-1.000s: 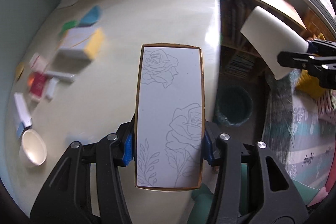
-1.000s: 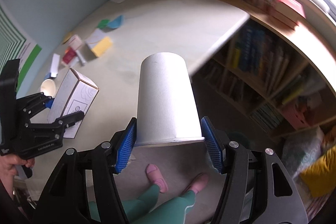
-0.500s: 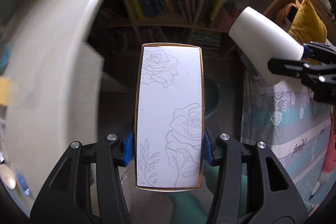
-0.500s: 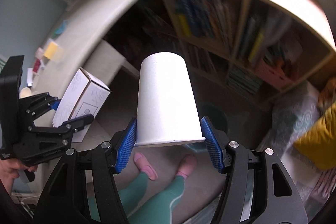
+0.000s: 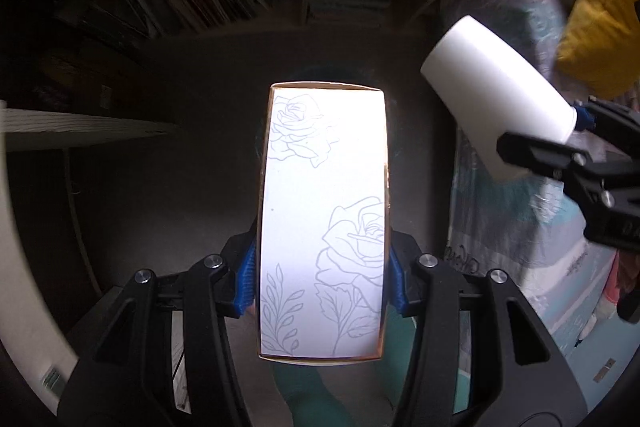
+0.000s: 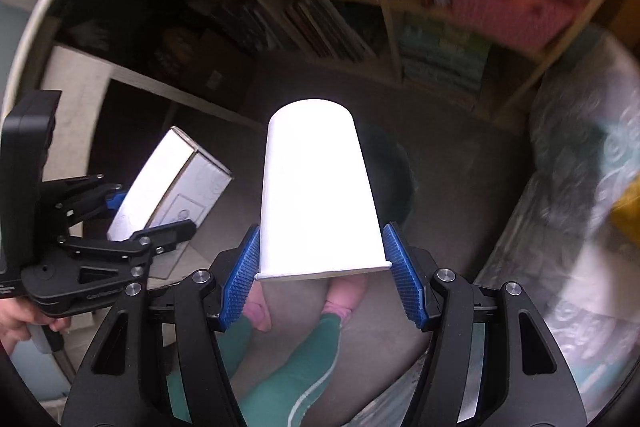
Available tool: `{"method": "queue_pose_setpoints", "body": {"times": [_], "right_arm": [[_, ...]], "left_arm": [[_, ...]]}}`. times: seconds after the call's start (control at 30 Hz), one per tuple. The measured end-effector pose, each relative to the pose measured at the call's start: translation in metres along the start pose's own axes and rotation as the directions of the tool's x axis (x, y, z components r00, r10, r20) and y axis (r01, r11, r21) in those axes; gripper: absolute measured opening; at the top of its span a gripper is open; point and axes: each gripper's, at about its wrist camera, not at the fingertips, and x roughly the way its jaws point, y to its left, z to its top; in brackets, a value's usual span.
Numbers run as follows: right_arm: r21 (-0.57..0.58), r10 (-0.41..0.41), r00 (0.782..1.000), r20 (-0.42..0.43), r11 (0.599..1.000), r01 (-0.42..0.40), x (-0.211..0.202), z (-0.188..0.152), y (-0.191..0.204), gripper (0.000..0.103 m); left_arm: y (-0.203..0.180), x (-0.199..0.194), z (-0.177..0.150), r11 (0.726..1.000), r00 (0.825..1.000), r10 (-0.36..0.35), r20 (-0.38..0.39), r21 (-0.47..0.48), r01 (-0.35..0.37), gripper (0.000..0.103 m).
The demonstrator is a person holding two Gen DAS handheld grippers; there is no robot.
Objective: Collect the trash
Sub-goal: 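Carry the box and cup with both tools over the wastebasket, then open both tools to drop the box and cup into the wastebasket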
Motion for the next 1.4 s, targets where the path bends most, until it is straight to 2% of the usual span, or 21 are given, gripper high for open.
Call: {"method": "queue_pose_setpoints", "body": {"times": [0.17, 0.37, 0.47, 0.57, 0.63, 0.73, 1.03, 1.23, 1.4], "right_arm": [[0.074, 0.045, 0.998, -0.043, 0.996, -0.041, 0.067, 0.003, -0.029, 0.063], [0.095, 0.055, 0.996, -0.074, 0.994, -0.048, 0.111, 0.009, -0.043, 0.063], [0.109, 0.063, 0.994, -0.091, 0.993, -0.053, 0.125, 0.011, -0.047, 0.069], [0.109, 0.059, 0.994, -0.096, 0.993, -0.048, 0.134, 0.013, -0.053, 0.071], [0.118, 0.06, 0.993, -0.098, 0.992, -0.048, 0.133, 0.012, -0.054, 0.077], [0.122, 0.055, 0.995, -0.089, 0.992, -0.044, 0.126, 0.013, -0.056, 0.08], [0.097, 0.049, 0.999, -0.023, 0.994, -0.047, 0.077, 0.021, -0.049, 0.08], [0.023, 0.042, 0.999, 0.028, 0.999, -0.042, 0.021, 0.028, -0.022, 0.08], [-0.085, 0.061, 0.995, 0.079, 0.995, -0.054, -0.042, 0.038, 0.029, 0.081]], "left_arm": [[-0.001, 0.064, 0.015, 1.0, 0.998, -0.01, -0.059, 0.007, 0.01, 0.047], [0.002, 0.108, 0.027, 0.999, 0.994, 0.002, -0.108, 0.035, 0.002, 0.047], [0.003, 0.12, 0.035, 0.999, 0.994, -0.006, -0.112, 0.034, 0.009, 0.05], [0.003, 0.127, 0.043, 1.0, 0.995, 0.004, -0.103, 0.031, 0.0, 0.059], [0.002, 0.126, 0.045, 1.0, 0.995, 0.003, -0.101, 0.027, -0.001, 0.066], [0.001, 0.122, 0.046, 0.999, 0.996, 0.008, -0.09, 0.031, -0.005, 0.066], [0.006, 0.078, 0.04, 1.0, 0.999, -0.004, -0.032, 0.005, 0.004, 0.067], [0.016, 0.012, 0.029, 1.0, 0.999, -0.002, 0.035, -0.014, 0.003, 0.07], [0.035, -0.068, 0.003, 0.998, 0.991, -0.006, 0.131, -0.06, 0.014, 0.074]]}}
